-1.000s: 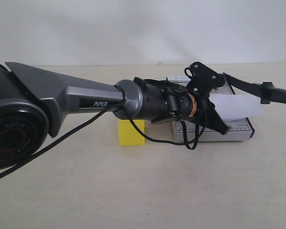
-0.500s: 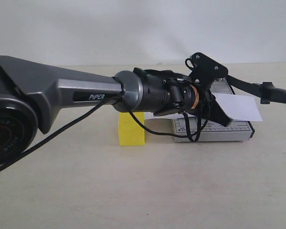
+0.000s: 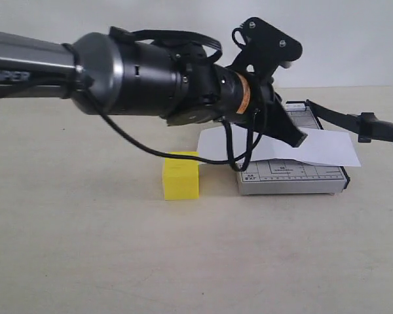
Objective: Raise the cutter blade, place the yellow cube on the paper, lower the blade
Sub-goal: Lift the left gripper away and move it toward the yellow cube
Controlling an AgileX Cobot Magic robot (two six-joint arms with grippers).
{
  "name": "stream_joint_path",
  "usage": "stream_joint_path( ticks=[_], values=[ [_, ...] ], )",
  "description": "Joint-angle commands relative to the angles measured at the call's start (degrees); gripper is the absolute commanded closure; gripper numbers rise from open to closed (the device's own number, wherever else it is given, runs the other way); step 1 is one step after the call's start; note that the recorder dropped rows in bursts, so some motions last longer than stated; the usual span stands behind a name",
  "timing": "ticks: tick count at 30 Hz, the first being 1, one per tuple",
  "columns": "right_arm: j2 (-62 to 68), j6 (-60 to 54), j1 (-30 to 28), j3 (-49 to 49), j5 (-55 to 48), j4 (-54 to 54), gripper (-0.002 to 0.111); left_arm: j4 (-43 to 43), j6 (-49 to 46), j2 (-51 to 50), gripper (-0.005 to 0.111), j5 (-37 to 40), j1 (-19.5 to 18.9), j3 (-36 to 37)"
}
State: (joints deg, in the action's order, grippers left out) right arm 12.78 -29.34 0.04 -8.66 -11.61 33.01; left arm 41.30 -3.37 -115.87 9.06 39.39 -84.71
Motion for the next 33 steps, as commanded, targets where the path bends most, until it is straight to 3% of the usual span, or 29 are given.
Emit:
stream_joint_path(
  ticks=[1,13,16,19,20,22,23,24,25,26,33],
  values=[
    [-0.2,-0.1,0.0,0.1,0.2,-0.3,0.109,-0.4,2.5,8.5,0.102,-5.3,0.3,9.1],
    [-0.2,0.0,0.0,0.1,0.2,-0.3,0.109,-0.4,6.4,41.1,0.102,-1.4,0.2,32.1],
    [-0.2,0.0,0.0,0.1,0.2,-0.3,0.109,0.3,9.2,44.0,0.102,2.5,-0.8,36.4],
    [-0.2,0.0,0.0,0.1,0.2,-0.3,0.109,0.0,12.9,40.6,0.101,11.6,-4.6,37.1],
    [-0.2,0.0,0.0,0.1,0.2,-0.3,0.109,0.0,13.8,39.5,0.098,11.5,-5.4,37.1],
    [-0.2,0.1,0.0,0.1,0.2,-0.3,0.109,0.0,14.5,36.5,0.079,9.6,-6.3,37.1],
    [-0.2,0.1,0.0,0.1,0.2,-0.3,0.109,0.0,14.9,34.3,0.057,8.8,-6.3,36.6],
    [-0.2,0.1,0.0,0.1,0.2,-0.3,0.109,0.0,15.9,33.1,0.047,8.8,-6.3,36.2],
    [-0.2,0.1,0.0,0.1,0.2,-0.3,0.109,0.0,19.1,30.5,0.027,10.0,-6.3,35.0],
    [-0.2,0.1,0.0,0.1,0.2,-0.3,0.109,0.0,20.3,28.3,0.019,11.1,-6.3,33.6],
    [-0.2,0.1,0.0,0.1,0.2,-0.3,0.109,-1.8,25.3,18.9,0.02,14.6,-6.3,21.5]
  ],
)
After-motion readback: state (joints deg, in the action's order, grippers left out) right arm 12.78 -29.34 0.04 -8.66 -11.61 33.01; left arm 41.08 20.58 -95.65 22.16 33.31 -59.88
